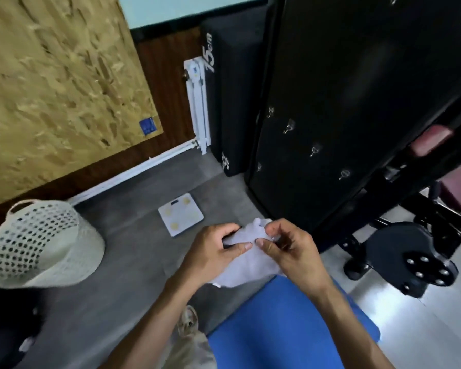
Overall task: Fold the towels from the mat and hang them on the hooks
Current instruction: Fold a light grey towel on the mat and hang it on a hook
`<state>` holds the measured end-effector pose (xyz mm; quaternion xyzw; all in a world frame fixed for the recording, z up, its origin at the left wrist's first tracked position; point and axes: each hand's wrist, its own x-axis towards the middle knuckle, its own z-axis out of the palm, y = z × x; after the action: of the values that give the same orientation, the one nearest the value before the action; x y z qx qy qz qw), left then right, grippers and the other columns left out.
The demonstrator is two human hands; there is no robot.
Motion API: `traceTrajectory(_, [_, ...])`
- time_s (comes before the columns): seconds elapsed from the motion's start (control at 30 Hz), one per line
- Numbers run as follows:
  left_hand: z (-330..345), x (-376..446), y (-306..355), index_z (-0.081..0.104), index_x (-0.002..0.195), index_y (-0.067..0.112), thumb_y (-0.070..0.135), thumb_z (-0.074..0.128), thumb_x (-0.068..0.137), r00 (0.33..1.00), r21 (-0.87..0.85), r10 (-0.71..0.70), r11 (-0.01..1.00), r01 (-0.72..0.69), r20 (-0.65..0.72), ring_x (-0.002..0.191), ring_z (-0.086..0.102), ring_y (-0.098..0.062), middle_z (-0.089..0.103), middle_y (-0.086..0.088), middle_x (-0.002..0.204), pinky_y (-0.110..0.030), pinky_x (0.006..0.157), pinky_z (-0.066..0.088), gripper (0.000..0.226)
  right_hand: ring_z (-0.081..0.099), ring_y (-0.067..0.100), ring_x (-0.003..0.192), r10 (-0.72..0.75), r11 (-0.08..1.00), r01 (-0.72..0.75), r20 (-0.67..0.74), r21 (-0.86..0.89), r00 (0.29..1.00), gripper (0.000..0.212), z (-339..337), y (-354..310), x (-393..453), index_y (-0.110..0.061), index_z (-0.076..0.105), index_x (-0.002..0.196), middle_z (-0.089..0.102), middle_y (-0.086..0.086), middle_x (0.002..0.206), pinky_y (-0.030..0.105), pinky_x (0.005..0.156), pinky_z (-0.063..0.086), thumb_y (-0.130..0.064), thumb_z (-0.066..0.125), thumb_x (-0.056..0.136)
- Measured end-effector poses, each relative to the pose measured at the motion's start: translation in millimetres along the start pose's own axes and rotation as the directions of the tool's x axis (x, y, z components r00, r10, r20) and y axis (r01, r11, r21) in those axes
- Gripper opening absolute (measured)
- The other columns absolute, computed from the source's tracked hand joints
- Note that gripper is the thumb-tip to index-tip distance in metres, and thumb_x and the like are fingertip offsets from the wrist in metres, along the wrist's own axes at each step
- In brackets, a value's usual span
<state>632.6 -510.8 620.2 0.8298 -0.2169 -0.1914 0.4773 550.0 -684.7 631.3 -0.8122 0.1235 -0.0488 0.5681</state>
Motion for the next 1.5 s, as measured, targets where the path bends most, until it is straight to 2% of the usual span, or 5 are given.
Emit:
traceTrajectory(0.3, [-109.6, 135.6, -5.8, 0.068, 0.089, 0.025, 0.033, 0.072, 0.08, 0.992, 0.157, 0.085, 0.983, -0.098, 0.091, 0.072, 0.063, -0.007, 0.068, 0.014, 0.076, -0.028, 0.061, 0.051, 0.013, 0.057, 0.007, 0.066, 0.043, 0.997, -0.051, -0.154, -0.051, 0.987, 0.011, 45.9, -46.9, 126.0, -0.024, 0.067, 0.093, 0.063, -0.011, 0.078, 0.017, 0.061, 0.045, -0.02, 0.073, 0.086])
traceTrajectory(0.47, [-136.7, 218.5, 8.7, 0.069, 0.088, 0.022, 0.03, 0.072, 0.08, 0.987, 0.152, 0.106, 0.981, -0.124, 0.117, 0.073, 0.065, -0.01, 0.07, 0.011, 0.076, -0.032, 0.064, 0.052, 0.012, 0.067, 0.024, 0.073, 0.115, 0.991, -0.095, -0.226, 0.098, 0.967, 0.009, 37.4, -56.4, 204.3, -0.025, 0.068, 0.097, 0.069, 0.0, 0.083, 0.045, 0.069, 0.056, -0.021, 0.071, 0.088])
traceTrajectory(1.0, [-166.5, 456.6, 95.2, 0.067, 0.102, 0.039, 0.033, 0.072, 0.082, 0.973, 0.092, 0.229, 0.97, -0.227, -0.02, 0.088, 0.063, 0.007, 0.068, 0.028, 0.09, -0.013, 0.069, 0.05, 0.021, 0.063, 0.001, 0.085, -0.062, 0.992, 0.096, -0.344, 0.083, 0.937, 0.019, -65.3, -110.5, 445.7, -0.023, 0.069, 0.106, 0.066, -0.022, 0.087, 0.014, 0.072, 0.046, -0.014, 0.068, 0.09])
traceTrajectory(1.27, [-198.9, 554.6, 187.7, 0.07, 0.093, 0.026, 0.038, 0.072, 0.082, 0.891, 0.131, 0.452, 0.886, -0.445, -0.034, 0.075, 0.066, -0.001, 0.07, 0.016, 0.079, -0.032, 0.063, 0.054, 0.016, 0.065, 0.012, 0.087, -0.248, 0.955, 0.292, -0.672, -0.05, 0.697, 0.018, -115.4, -175.2, 526.3, -0.017, 0.068, 0.103, 0.068, -0.009, 0.09, 0.029, 0.076, 0.054, -0.009, 0.071, 0.087])
traceTrajectory(1.5, [-207.2, 606.5, 238.4, 0.068, 0.081, 0.02, 0.033, 0.072, 0.083, 0.817, 0.187, 0.576, 0.802, -0.568, 0.011, 0.065, 0.064, -0.006, 0.067, 0.008, 0.068, -0.029, 0.055, 0.052, 0.014, 0.069, 0.003, 0.085, -0.282, 0.959, 0.149, -0.855, -0.241, 0.435, 0.02, -134.9, -205.5, 569.9, -0.022, 0.075, 0.107, 0.074, -0.012, 0.093, 0.031, 0.077, 0.057, -0.015, 0.063, 0.092])
